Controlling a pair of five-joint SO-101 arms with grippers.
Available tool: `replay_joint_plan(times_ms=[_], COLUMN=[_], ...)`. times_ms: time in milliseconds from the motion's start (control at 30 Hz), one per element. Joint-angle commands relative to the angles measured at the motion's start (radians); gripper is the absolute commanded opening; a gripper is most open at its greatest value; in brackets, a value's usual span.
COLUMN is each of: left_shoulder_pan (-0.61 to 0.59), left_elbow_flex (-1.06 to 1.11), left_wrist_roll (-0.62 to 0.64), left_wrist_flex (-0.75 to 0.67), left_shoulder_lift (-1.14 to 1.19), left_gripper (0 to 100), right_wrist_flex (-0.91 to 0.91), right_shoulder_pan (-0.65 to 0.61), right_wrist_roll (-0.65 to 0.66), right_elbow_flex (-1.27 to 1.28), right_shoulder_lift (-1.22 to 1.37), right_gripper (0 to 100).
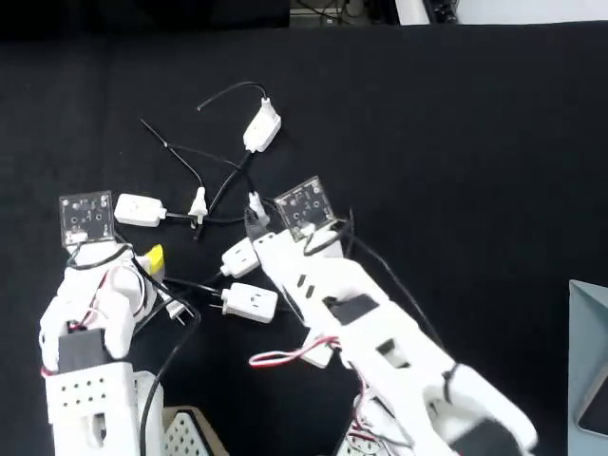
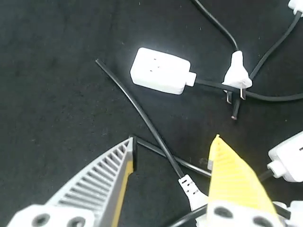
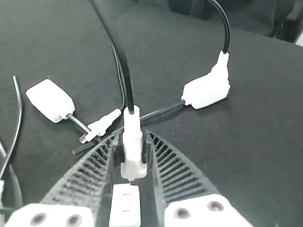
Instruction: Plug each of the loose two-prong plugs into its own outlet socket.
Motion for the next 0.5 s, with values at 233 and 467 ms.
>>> replay_joint_plan(times_ms=[233,467], left_shoulder_pan=[-0.024,-0.022], left_elbow_flex=[0.013,0.013], left_wrist_roll=[0.009,0.008], left_wrist_flex=[0.002,0.002], left_shoulder_lift=[-0.066,-0.066], left_gripper=[25,25], right_wrist_flex=[-0.362,-0.411], right_shoulder_pan=[-0.014,-0.015], right_wrist_roll=[0.057,0.058], right_elbow_flex=[-0.044,0.008], right_shoulder_lift=[0.381,0.383], right_gripper=[1.2,1.2])
